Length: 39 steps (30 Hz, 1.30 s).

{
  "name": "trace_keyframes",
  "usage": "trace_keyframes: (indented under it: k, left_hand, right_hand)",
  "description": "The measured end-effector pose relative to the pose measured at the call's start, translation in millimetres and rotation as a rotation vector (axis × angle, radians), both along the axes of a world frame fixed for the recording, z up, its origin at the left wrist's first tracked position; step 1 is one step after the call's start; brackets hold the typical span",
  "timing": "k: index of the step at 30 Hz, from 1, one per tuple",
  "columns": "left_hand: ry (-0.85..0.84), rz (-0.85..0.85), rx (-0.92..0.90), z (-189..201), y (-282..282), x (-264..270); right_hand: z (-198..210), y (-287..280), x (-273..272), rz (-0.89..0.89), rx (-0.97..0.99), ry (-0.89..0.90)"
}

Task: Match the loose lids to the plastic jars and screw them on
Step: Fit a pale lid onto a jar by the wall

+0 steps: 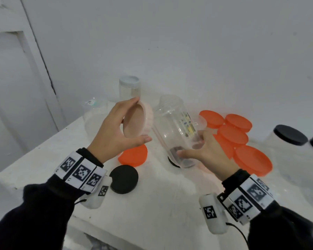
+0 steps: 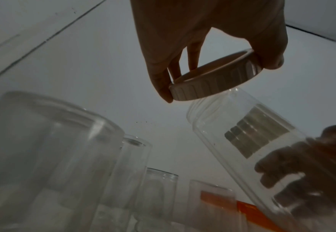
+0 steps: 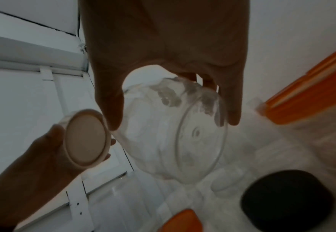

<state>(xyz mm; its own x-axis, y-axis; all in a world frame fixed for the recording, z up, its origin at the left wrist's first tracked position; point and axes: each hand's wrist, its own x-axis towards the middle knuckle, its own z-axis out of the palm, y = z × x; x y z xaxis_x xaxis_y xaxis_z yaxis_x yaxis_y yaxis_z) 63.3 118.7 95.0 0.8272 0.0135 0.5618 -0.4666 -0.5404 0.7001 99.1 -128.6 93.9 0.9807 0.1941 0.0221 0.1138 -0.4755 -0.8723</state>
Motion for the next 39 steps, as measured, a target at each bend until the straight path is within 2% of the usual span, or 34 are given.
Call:
trace_keyframes:
  k: [8, 16, 29, 34, 39]
  left_hand:
    - [0.067, -0.077, -0.094, -8, -22, 6]
    - [0.112, -0.148, -0.058, -22, -37, 12]
    - [0.155, -0.218, -0.042, -21, -63, 11]
    - [0.189, -0.24, 0.042, -17, -75, 9]
    - [0.194, -0.279, 0.097, -10, -84, 9]
  right_hand:
    - [-41, -17, -12, -0.008, 0.008, 0.191]
    - [-67, -32, -16, 0.096, 0.005, 0.315]
    - [-75, -42, -18, 0.276, 0.048, 0.224]
    - [-78, -43, -20, 0.191, 0.002, 0.188]
    - [-79, -41, -23, 0.146, 0.054, 0.158]
